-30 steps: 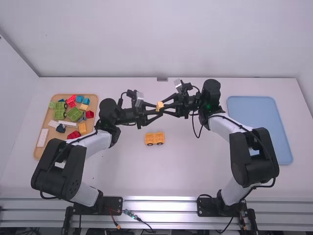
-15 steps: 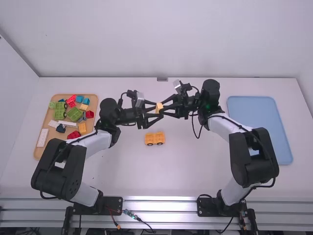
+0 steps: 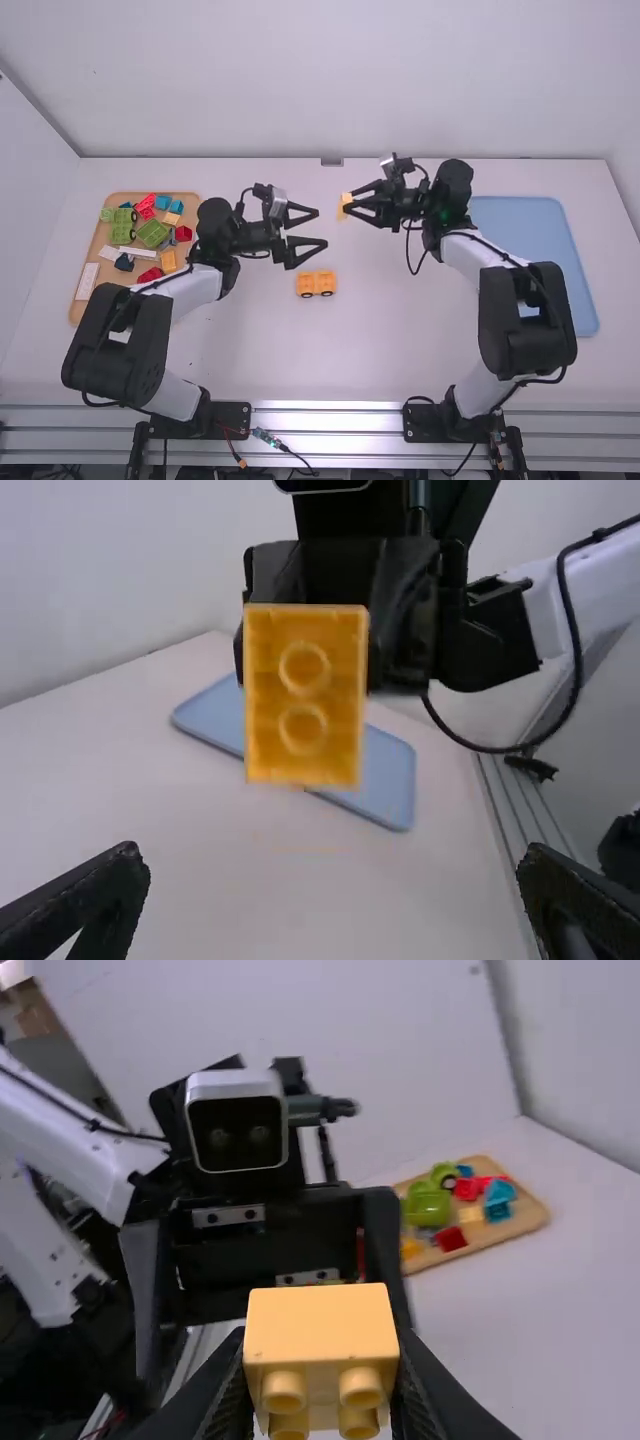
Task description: Assemble lego blocks to make yellow taxi
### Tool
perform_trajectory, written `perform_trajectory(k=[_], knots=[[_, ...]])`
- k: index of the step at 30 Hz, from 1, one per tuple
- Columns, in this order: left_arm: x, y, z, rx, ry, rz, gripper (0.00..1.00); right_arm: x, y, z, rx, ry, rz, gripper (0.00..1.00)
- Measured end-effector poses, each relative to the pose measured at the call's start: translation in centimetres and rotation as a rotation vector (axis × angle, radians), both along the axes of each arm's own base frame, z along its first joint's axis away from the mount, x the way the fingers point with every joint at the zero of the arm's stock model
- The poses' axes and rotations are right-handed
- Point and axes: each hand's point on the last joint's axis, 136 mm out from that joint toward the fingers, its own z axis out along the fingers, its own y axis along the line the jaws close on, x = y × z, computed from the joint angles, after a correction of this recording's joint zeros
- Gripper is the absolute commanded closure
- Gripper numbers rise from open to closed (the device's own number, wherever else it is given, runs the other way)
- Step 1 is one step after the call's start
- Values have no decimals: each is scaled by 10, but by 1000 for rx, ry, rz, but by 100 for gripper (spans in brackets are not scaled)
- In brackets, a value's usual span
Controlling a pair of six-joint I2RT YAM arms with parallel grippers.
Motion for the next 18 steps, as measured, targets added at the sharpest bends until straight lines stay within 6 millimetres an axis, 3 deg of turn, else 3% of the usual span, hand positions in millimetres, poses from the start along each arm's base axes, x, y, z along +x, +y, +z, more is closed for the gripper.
perform_trajectory(k=[5, 9, 11, 15, 18], knots=[[12, 26, -7, 8, 96, 36, 1, 29, -26, -11, -11, 114, -157, 100], [23, 40, -14, 30, 173, 78, 1, 48, -42, -33, -43, 242, -287, 100], [34, 51, -29, 71, 267, 145, 1, 59, -52, -60, -111, 385, -385, 100], [44, 64, -47, 163, 368, 236, 1, 68, -66, -89, -283, 510, -515, 100], [51, 71, -47, 228, 373, 275, 1, 71, -70, -91, -433, 492, -565, 100]])
